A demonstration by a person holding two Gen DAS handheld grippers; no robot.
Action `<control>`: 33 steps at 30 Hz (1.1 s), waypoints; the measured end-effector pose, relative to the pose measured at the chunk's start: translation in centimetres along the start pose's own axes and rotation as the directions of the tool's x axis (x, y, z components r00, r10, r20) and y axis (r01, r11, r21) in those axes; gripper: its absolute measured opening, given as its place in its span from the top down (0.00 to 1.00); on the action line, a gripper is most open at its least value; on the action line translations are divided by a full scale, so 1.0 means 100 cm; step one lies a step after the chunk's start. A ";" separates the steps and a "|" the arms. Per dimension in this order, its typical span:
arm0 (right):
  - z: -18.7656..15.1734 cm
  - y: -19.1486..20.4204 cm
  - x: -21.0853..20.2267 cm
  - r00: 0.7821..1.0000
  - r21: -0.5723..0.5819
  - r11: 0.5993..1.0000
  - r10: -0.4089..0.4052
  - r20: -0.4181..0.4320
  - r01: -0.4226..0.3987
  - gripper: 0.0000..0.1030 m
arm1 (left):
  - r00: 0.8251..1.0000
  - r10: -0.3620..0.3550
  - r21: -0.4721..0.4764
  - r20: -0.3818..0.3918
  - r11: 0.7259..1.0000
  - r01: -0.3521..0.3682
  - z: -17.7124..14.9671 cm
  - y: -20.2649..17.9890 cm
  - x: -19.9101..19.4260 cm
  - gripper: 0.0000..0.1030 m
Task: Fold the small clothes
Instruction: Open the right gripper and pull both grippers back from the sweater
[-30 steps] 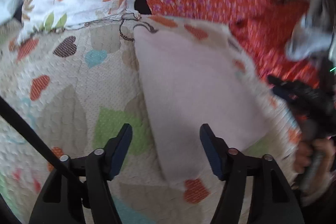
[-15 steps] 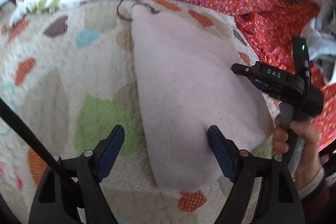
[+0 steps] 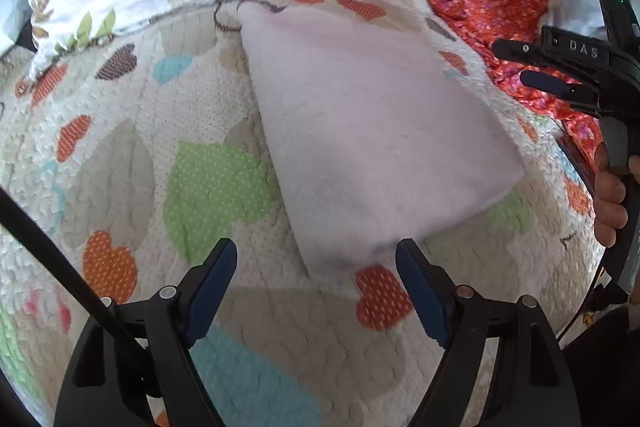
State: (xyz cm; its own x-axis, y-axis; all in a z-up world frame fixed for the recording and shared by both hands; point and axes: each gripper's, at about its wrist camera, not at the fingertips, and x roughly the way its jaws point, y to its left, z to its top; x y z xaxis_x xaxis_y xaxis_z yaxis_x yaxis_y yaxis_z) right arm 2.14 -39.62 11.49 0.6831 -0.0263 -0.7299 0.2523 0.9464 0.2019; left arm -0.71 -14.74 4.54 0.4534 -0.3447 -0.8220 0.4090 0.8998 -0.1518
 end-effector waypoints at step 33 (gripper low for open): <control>-0.110 0.012 -0.125 0.989 0.065 0.998 -0.022 0.149 0.013 0.29 | 0.745 0.313 -0.183 0.590 0.950 -0.254 -0.081 -0.026 -0.247 0.00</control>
State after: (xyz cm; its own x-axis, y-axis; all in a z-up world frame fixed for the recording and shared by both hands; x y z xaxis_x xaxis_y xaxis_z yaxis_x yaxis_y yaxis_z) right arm -13.71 -34.64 13.67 0.7717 -0.0952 -0.6288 0.3052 0.9229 0.2348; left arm -19.41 -6.43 20.78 0.9325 -0.1329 -0.3360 0.1281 0.9911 -0.0363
